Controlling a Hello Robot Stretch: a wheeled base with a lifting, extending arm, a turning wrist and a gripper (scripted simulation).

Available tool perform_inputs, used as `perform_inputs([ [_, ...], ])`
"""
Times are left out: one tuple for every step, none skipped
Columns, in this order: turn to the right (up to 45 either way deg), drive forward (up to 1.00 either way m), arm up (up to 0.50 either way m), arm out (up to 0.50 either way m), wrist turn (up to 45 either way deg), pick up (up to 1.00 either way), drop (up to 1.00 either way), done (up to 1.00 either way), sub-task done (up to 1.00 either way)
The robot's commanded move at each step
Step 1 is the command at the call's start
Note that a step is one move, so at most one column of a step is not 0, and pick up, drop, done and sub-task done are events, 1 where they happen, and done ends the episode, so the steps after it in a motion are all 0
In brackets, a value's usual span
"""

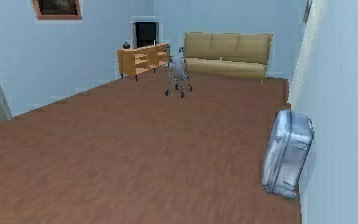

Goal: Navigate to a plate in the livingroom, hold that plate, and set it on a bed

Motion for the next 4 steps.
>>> perform_inputs([
  [0.0, 0.5, 0.0, 0.0, 0.0, 0.0, 0.0, 0.0, 0.0],
  [-36.0, 0.0, 0.0, 0.0, 0.0, 0.0, 0.0, 0.0, 0.0],
  [0.0, 0.75, 0.0, 0.0, 0.0, 0.0, 0.0, 0.0, 0.0],
  [-18.0, 0.0, 0.0, 0.0, 0.0, 0.0, 0.0, 0.0, 0.0],
])
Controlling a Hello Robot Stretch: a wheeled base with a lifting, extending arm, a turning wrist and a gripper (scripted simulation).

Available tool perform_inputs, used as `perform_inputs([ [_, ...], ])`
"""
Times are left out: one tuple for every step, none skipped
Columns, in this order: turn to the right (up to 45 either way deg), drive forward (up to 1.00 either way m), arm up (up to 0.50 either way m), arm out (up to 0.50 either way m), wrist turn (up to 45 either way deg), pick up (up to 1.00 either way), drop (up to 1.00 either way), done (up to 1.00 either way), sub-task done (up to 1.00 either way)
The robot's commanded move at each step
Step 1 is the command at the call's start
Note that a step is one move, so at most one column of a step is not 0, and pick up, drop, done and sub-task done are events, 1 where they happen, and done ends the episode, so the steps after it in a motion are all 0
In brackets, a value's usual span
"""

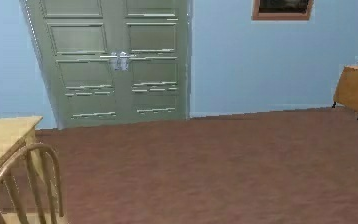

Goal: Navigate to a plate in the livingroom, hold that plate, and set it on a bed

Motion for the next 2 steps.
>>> perform_inputs([
  [0.0, 1.0, 0.0, 0.0, 0.0, 0.0, 0.0, 0.0, 0.0],
  [-6.0, 0.0, 0.0, 0.0, 0.0, 0.0, 0.0, 0.0, 0.0],
])
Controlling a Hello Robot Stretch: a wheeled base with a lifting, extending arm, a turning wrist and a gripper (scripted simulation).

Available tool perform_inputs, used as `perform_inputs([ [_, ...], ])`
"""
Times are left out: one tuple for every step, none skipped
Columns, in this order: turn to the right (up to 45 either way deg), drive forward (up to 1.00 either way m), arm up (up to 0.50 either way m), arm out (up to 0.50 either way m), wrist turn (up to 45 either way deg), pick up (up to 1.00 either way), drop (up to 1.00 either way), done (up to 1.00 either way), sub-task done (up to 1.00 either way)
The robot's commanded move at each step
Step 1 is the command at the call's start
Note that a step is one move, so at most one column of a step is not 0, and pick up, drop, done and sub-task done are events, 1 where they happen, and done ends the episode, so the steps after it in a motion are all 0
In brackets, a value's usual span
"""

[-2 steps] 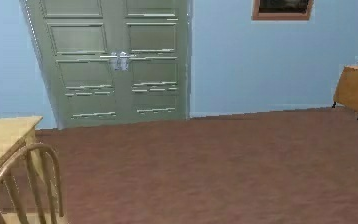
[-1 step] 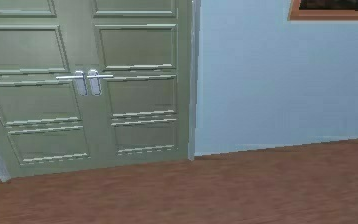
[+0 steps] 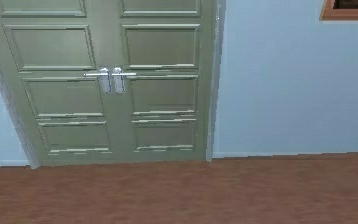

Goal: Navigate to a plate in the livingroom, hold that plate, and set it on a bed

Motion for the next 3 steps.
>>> perform_inputs([
  [0.0, 0.2, 0.0, 0.0, 0.0, 0.0, 0.0, 0.0, 0.0],
  [-39.0, 0.0, 0.0, 0.0, 0.0, 0.0, 0.0, 0.0, 0.0],
  [0.0, 1.0, 0.0, 0.0, 0.0, 0.0, 0.0, 0.0, 0.0],
])
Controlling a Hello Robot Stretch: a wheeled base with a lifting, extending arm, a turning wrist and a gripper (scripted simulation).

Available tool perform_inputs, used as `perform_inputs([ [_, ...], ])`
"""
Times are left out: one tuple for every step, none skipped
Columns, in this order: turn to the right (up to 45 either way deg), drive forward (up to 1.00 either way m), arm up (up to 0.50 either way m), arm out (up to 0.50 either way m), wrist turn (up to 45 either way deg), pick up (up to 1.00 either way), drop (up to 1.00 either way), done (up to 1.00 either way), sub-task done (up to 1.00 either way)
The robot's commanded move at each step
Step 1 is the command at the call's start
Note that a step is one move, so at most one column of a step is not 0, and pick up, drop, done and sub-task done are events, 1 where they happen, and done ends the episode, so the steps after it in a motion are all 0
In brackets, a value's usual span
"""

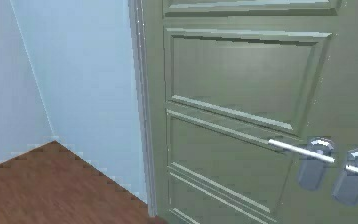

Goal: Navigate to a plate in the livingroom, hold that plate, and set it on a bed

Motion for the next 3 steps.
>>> perform_inputs([
  [0.0, 0.15, 0.0, 0.0, 0.0, 0.0, 0.0, 0.0, 0.0],
  [-45.0, 0.0, 0.0, 0.0, 0.0, 0.0, 0.0, 0.0, 0.0],
  [-6.0, 0.0, 0.0, 0.0, 0.0, 0.0, 0.0, 0.0, 0.0],
])
